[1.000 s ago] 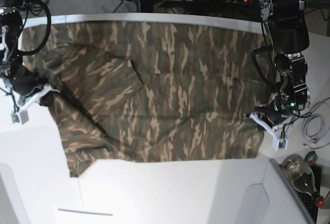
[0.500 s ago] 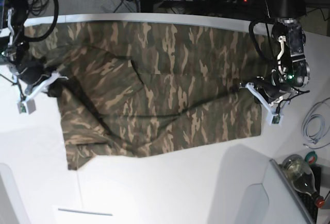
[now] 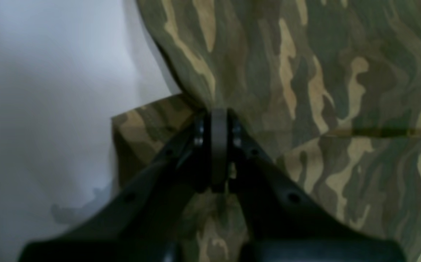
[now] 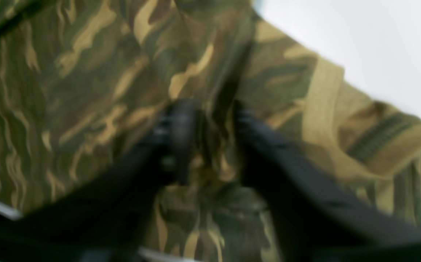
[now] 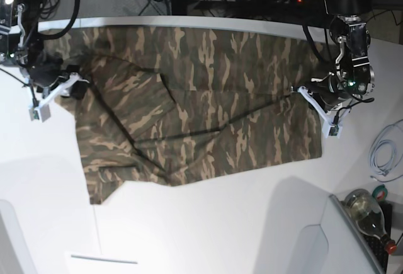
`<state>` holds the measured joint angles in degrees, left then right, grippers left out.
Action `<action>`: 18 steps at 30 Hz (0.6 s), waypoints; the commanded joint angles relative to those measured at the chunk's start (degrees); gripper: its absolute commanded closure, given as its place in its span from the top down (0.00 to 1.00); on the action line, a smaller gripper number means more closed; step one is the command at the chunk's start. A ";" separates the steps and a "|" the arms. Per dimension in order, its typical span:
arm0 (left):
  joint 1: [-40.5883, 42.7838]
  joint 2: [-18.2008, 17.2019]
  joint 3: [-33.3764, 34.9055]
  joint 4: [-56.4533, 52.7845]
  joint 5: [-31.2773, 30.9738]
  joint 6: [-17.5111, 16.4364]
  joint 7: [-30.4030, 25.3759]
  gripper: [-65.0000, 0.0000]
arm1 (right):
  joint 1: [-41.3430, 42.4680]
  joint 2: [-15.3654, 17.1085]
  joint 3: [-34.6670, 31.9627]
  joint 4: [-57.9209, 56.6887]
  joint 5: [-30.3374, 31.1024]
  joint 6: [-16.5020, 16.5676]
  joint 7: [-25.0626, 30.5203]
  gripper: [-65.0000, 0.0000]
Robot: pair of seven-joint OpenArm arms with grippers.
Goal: Layout the t-shirt on the table in an organized manner, then fold the t-shirt properly
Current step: 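Fold the grasped fabric over toward the shirt's hem with both grippers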
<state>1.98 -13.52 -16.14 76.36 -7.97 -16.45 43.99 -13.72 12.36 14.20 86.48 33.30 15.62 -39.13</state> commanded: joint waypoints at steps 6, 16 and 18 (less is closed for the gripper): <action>-0.70 -0.77 -0.25 1.05 -0.08 0.14 -0.95 0.00 | 7.17 -1.24 4.75 4.82 0.50 0.25 -0.82 0.70; -0.70 -0.86 -0.25 1.31 -0.08 0.14 -0.95 0.00 | 29.67 -0.45 1.06 -27.97 -12.24 0.60 -1.61 0.72; -0.79 -0.86 -0.25 1.31 -0.08 0.14 -0.95 0.00 | 30.37 -0.54 1.06 -29.38 -12.33 0.60 -1.61 0.72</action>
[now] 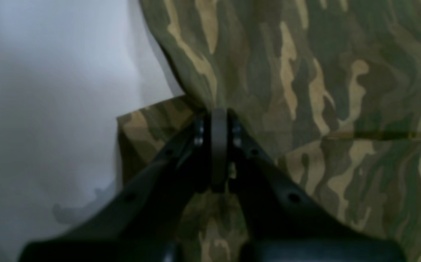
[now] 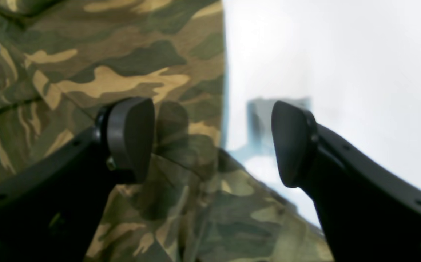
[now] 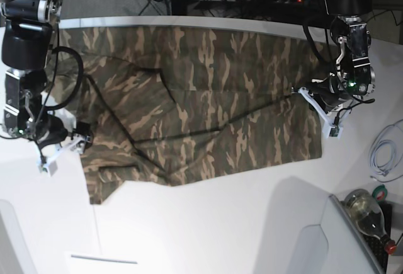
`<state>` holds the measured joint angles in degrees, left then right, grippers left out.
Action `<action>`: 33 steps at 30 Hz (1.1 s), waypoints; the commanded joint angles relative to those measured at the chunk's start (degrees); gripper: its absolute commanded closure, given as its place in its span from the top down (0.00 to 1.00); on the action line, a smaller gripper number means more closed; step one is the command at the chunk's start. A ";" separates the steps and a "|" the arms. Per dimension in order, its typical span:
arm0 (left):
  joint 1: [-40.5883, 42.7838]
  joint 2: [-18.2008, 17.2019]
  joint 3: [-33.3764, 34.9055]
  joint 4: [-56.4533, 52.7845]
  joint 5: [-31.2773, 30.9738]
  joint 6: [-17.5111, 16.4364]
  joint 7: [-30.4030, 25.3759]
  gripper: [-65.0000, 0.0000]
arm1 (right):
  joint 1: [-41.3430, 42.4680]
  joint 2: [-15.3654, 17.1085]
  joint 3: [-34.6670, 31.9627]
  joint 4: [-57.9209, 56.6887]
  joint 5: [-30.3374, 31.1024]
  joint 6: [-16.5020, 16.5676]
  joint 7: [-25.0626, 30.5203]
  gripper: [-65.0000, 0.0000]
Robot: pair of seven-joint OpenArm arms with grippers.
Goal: Layout the t-shirt on the table in an organized manner, then fold the t-shirt properly
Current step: 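Fold the grasped fabric over toward the shirt's hem with both grippers, then grasp the shirt's folded edge with both grippers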
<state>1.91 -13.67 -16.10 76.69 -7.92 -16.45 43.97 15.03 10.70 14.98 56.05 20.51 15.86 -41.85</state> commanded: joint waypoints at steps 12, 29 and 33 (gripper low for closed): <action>-0.73 -0.70 -0.30 0.72 -0.12 0.14 -1.02 0.00 | 0.40 0.77 0.27 0.61 0.54 0.36 0.57 0.37; -1.34 -0.70 -0.30 0.63 -0.12 0.14 -0.84 0.00 | 0.75 -0.37 0.62 -2.12 0.63 0.27 0.57 0.00; -0.90 -0.70 -0.30 1.07 -0.12 0.14 -0.84 0.00 | 0.75 -0.37 0.62 -2.12 0.63 0.19 0.57 0.00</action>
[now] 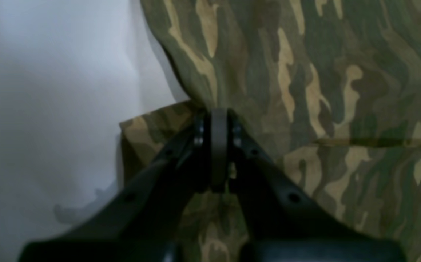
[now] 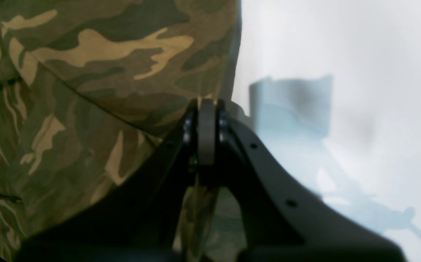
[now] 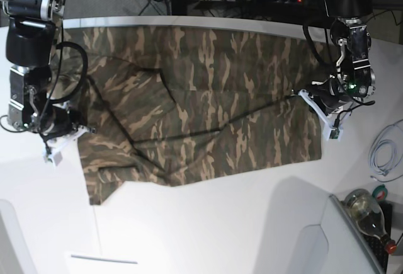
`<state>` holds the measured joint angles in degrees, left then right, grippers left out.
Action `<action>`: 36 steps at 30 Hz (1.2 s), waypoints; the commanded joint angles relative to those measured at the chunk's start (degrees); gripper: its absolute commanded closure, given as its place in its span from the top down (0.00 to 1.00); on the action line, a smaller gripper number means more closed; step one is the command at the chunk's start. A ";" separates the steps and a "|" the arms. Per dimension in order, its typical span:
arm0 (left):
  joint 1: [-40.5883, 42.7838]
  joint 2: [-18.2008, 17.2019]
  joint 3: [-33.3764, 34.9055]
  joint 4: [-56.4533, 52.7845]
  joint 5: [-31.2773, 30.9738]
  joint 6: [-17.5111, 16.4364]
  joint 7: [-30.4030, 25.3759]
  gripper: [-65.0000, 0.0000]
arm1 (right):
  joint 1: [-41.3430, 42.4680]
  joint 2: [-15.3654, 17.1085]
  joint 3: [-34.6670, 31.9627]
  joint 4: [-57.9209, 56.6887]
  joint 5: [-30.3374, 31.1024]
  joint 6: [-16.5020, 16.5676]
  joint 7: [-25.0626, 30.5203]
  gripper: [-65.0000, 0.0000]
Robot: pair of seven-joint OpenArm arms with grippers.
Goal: Layout the t-shirt on the table in an organized manner, then fold the t-shirt properly
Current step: 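Grasp the shirt's folded edge with both grippers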
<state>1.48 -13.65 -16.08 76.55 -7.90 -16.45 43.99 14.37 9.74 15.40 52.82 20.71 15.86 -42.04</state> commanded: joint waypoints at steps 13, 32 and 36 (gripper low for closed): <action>0.94 -0.20 -6.91 4.02 -0.58 0.14 -0.87 0.59 | 1.41 0.59 0.03 1.12 0.43 0.19 0.77 0.00; -29.12 -5.12 -9.20 -39.85 0.03 0.14 -17.75 0.60 | 1.41 0.77 -0.23 1.20 0.43 0.19 0.77 0.00; -32.64 -5.12 -3.05 -48.91 -0.05 0.32 -24.43 0.60 | 1.41 0.86 -0.23 1.20 0.43 0.19 0.77 0.00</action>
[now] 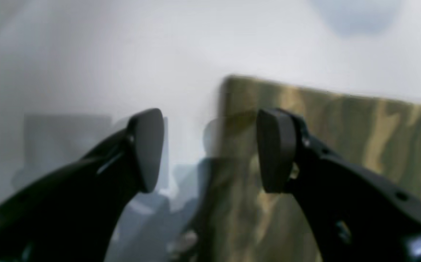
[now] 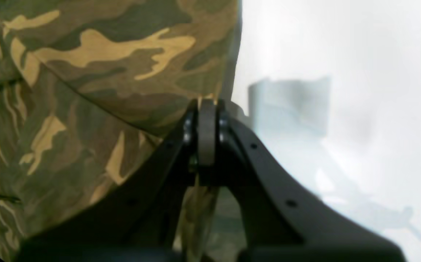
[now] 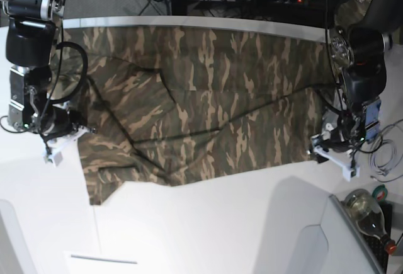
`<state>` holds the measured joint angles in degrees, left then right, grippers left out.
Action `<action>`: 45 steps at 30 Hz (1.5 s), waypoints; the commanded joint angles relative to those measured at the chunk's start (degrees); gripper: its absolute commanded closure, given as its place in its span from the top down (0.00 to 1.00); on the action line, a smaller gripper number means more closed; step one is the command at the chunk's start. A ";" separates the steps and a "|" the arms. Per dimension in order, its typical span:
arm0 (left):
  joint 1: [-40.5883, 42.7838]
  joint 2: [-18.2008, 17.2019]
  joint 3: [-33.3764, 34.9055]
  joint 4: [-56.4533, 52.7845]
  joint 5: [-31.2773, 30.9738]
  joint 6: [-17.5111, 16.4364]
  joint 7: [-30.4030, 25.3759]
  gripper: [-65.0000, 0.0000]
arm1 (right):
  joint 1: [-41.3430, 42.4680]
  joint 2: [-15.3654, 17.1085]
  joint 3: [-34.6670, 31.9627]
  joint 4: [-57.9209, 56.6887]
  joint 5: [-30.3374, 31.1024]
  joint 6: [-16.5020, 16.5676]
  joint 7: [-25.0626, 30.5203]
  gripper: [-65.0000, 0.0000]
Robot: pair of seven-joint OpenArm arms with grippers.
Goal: Layout the t-shirt on the table in an organized manner, then fold the t-shirt properly
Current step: 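Grasp the shirt's folded edge with both grippers, then lift the held edge with both grippers and fold it over the shirt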
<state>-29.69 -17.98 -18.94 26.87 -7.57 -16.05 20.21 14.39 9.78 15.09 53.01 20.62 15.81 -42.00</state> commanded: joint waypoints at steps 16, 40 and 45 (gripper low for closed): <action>-4.81 -0.35 1.66 -10.92 -0.38 0.01 -9.17 0.53 | 1.30 0.90 0.07 1.01 0.52 0.32 1.08 0.00; -18.44 2.11 10.81 -10.30 -0.91 0.01 -10.76 0.00 | 11.41 7.85 -11.53 0.74 0.26 0.41 3.54 0.00; -19.32 2.11 10.90 -6.96 -0.91 -0.08 -9.61 0.00 | 14.49 11.10 -17.33 0.30 0.17 0.41 6.79 0.00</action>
<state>-46.70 -15.38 -8.14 18.79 -7.94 -16.03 12.16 27.00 19.84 -2.74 52.47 20.75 16.27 -36.32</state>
